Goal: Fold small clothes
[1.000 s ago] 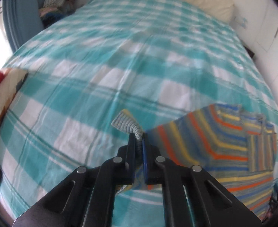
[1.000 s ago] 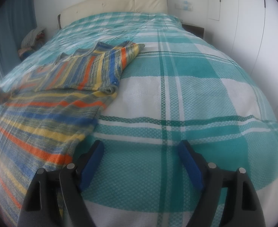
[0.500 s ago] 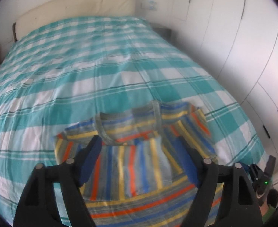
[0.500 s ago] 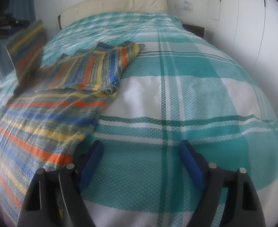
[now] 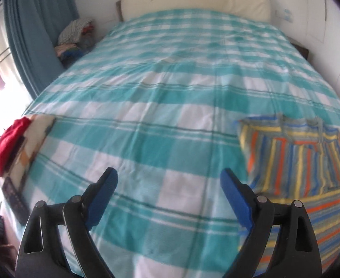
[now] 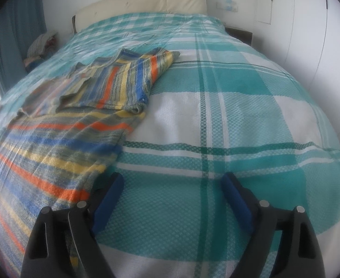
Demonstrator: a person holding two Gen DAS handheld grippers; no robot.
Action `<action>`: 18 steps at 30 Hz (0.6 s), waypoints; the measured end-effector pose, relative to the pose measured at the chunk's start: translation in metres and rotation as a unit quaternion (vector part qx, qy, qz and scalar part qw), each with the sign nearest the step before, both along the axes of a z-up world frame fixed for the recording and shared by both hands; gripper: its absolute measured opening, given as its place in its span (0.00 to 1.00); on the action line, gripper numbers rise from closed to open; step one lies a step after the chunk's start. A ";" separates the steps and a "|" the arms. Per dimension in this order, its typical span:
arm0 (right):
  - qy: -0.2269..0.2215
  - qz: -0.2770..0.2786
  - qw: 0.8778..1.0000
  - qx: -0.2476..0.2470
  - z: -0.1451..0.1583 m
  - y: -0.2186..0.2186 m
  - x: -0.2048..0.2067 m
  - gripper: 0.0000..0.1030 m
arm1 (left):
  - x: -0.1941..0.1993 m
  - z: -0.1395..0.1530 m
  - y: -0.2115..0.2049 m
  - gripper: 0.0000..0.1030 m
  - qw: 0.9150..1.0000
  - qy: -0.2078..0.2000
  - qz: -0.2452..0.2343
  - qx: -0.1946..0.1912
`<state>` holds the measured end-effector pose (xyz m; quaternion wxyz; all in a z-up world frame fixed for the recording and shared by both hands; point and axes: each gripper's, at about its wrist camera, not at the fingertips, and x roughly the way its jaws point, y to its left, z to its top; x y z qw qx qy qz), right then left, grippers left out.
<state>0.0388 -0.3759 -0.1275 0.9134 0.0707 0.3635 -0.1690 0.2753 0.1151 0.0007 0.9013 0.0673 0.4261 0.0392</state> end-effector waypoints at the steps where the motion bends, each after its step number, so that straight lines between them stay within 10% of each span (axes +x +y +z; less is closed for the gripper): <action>1: 0.001 0.000 1.000 0.001 0.001 0.000 0.000 0.84 | -0.013 -0.006 0.005 0.89 1.000 0.008 -0.009 0.007; 10: -0.015 0.026 0.997 0.065 0.036 0.019 -0.033 0.84 | -0.135 -0.078 -0.042 0.91 0.983 0.086 -0.136 -0.083; 18: 0.141 0.108 0.984 0.010 0.017 0.100 -0.093 0.84 | -0.193 -0.118 -0.071 0.95 0.977 0.120 -0.176 0.009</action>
